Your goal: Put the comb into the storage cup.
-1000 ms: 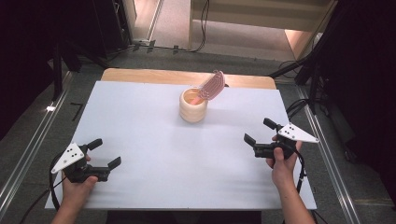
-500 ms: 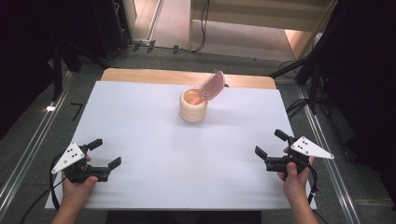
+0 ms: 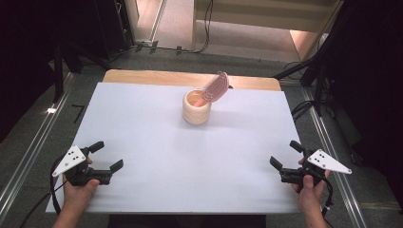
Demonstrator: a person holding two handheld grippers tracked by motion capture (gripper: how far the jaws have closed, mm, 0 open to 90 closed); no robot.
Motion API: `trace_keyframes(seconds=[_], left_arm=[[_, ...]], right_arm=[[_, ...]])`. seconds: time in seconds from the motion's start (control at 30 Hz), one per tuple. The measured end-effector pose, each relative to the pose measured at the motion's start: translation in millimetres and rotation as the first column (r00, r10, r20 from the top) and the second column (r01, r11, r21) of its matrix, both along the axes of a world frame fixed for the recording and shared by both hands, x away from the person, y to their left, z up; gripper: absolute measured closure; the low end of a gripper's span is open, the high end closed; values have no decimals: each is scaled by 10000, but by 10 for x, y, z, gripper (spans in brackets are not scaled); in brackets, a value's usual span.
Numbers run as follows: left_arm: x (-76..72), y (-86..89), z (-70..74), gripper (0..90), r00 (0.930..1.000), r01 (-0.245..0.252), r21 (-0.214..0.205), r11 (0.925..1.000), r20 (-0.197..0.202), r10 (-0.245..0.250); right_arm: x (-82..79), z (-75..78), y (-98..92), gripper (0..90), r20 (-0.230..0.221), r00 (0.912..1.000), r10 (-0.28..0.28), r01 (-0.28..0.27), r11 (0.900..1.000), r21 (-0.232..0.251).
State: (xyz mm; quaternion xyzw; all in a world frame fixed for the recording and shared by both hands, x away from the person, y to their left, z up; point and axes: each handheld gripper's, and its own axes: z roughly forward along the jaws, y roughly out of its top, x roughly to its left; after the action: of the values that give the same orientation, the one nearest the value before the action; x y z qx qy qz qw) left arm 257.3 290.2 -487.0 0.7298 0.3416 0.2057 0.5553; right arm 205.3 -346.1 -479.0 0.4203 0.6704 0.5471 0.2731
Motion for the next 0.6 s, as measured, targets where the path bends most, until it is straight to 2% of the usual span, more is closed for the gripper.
trace_keyframes(seconds=[0.33,0.5,0.6], left_arm=[[-1,2,0,0,10000,-47,-43,10000,-25,47],[-1,4,1,0,10000,-38,-48,10000,-21,38],[0,5,1,0,10000,-34,-43,10000,-14,34]], right_arm=[[-87,-177,-85,0,-191,9998,-85,87,9999,109],[-115,-254,-113,0,-319,9994,-151,153,9999,32],[-123,-296,-115,0,-327,9993,-207,200,9996,-187]])
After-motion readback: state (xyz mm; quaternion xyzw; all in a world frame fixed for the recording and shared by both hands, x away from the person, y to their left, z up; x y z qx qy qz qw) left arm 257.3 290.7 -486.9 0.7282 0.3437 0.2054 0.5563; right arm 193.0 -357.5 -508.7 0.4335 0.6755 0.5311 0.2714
